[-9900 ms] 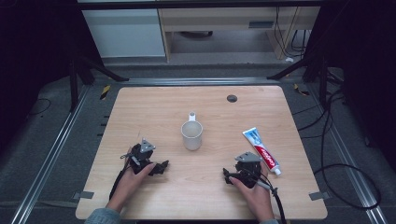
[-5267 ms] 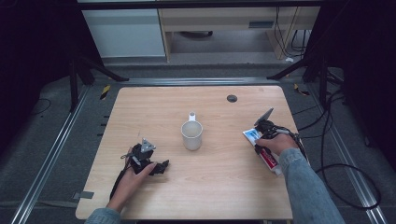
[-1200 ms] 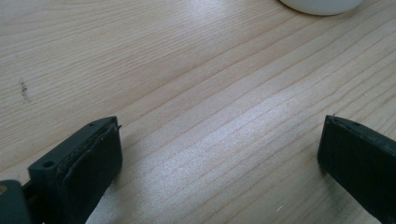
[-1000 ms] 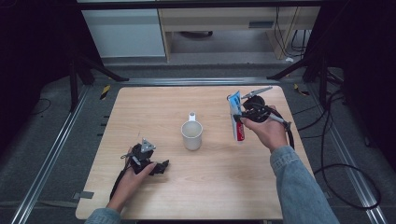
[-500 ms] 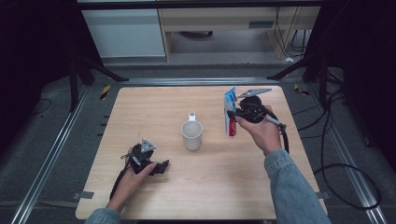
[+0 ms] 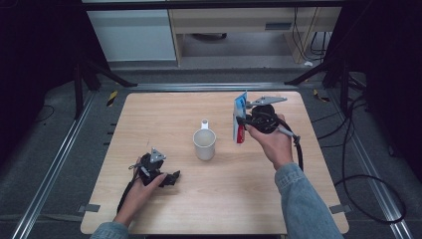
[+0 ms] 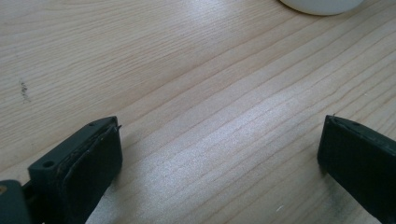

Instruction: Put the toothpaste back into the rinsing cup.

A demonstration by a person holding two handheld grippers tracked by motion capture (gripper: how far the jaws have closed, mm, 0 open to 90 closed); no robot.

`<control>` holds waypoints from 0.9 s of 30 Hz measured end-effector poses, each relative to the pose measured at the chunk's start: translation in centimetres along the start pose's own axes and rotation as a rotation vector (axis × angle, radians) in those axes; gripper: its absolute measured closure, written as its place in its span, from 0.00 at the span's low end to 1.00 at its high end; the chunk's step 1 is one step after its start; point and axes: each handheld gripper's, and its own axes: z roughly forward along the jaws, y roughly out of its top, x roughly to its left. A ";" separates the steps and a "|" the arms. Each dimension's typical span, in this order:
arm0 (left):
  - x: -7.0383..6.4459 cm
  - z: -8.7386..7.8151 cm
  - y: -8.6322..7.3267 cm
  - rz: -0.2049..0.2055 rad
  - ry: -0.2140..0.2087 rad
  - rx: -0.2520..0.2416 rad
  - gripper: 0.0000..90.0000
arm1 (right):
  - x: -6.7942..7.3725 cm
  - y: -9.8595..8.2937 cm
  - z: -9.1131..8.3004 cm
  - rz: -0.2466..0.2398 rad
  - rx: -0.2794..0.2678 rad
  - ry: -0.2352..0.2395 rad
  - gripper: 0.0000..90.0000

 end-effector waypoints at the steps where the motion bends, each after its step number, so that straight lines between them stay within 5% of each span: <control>1: 0.0 0.0 0.0 0.000 0.000 0.000 0.00 | 0.1 0.0 0.0 0.001 -0.005 0.003 0.83; 27: 0.0 0.0 0.0 0.003 -0.003 0.001 0.00 | 2.6 1.3 -0.2 -0.024 -0.125 -0.059 0.83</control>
